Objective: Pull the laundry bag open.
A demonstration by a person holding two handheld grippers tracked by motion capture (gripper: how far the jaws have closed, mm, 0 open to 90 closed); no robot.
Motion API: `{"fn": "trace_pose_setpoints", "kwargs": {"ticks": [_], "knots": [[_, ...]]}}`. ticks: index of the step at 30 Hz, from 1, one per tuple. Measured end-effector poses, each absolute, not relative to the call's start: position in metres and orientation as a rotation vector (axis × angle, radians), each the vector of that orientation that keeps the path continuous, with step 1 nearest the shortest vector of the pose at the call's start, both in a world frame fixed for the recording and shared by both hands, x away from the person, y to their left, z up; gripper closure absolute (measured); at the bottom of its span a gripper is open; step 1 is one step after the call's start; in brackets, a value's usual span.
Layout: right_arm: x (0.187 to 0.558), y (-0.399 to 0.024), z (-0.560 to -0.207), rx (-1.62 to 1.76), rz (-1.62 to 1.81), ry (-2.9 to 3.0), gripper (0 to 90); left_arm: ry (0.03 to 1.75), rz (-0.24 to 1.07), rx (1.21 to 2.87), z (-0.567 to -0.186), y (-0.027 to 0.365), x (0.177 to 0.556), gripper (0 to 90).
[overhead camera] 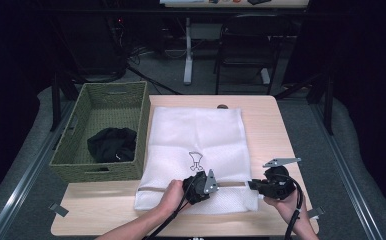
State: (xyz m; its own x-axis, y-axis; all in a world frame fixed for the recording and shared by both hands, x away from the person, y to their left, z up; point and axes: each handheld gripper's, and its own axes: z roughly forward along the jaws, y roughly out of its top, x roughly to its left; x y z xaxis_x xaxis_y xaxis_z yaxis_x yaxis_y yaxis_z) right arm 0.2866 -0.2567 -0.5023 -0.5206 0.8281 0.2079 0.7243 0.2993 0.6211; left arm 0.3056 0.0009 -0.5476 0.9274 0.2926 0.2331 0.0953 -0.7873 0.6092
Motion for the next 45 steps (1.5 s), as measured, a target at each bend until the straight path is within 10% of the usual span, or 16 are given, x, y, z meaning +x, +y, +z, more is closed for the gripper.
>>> {"fn": "trace_pose_setpoints", "kwargs": {"ticks": [45], "knots": [[0.29, -0.255, -0.507, 1.426, 0.983, 2.426, 84.1, 0.434, 0.399, 2.544, -0.543, 0.086, 0.307, 82.3]]}}
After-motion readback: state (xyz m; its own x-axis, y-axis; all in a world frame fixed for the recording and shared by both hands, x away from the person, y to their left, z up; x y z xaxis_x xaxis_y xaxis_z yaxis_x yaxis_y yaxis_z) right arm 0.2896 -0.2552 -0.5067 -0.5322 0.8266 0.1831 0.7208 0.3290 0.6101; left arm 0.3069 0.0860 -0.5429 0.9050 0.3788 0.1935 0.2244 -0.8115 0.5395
